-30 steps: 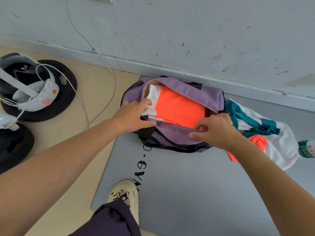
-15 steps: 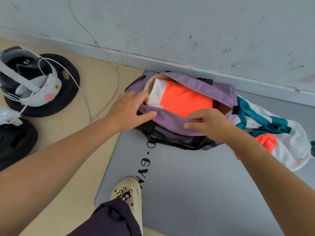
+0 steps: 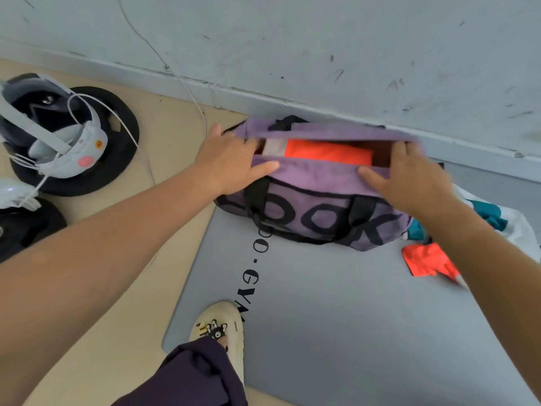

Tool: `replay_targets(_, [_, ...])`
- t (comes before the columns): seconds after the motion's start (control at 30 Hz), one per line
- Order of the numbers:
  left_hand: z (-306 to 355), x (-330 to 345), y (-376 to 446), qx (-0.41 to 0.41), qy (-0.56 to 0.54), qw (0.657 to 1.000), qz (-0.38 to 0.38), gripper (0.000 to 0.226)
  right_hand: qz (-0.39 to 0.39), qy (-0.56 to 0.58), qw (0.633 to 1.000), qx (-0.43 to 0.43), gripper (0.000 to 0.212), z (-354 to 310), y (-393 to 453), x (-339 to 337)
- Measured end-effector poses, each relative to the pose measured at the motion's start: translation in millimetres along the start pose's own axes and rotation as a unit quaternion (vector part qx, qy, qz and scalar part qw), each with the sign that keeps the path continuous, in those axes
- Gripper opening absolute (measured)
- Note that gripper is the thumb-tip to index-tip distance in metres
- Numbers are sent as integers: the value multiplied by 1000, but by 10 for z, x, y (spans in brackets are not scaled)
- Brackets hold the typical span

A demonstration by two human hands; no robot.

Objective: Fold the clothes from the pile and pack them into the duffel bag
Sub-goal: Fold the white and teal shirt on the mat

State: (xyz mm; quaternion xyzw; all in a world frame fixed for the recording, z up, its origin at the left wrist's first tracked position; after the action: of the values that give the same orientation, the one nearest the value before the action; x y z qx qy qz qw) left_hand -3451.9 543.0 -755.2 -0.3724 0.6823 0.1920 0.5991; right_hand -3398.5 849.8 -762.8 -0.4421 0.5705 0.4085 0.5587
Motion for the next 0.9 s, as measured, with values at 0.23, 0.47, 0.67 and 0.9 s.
replay_targets(0.23, [257, -301, 53, -3, -26, 999, 42, 82, -25, 172, 984, -31, 53, 115, -187, -120])
replay_targets(0.47, [1237, -1093, 583, 236, -155, 959, -35, 48, 8, 276, 952, 134, 27, 1194, -592, -59])
replay_targets(0.67, [2334, -1186, 1238, 240, -246, 933, -111, 24, -161, 287, 853, 405, 71, 2284, -935, 525])
replay_targets(0.9, [3463, 2, 1592, 68, -479, 865, -137, 68, -61, 383, 825, 412, 96, 2586, -1036, 969])
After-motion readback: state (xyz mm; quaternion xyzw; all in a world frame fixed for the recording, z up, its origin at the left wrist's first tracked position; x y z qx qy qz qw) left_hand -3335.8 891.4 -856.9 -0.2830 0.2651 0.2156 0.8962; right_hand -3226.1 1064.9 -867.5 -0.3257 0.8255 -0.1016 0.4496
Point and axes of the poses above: each hand's wrist, its own y-axis towards the middle knuckle, its own x-axis out of the palm, z = x × y, the point moved 2 cm from there along y, towards the middle knuckle, and after that the axes turned 13 degrees about x, right-handed, at the moved point
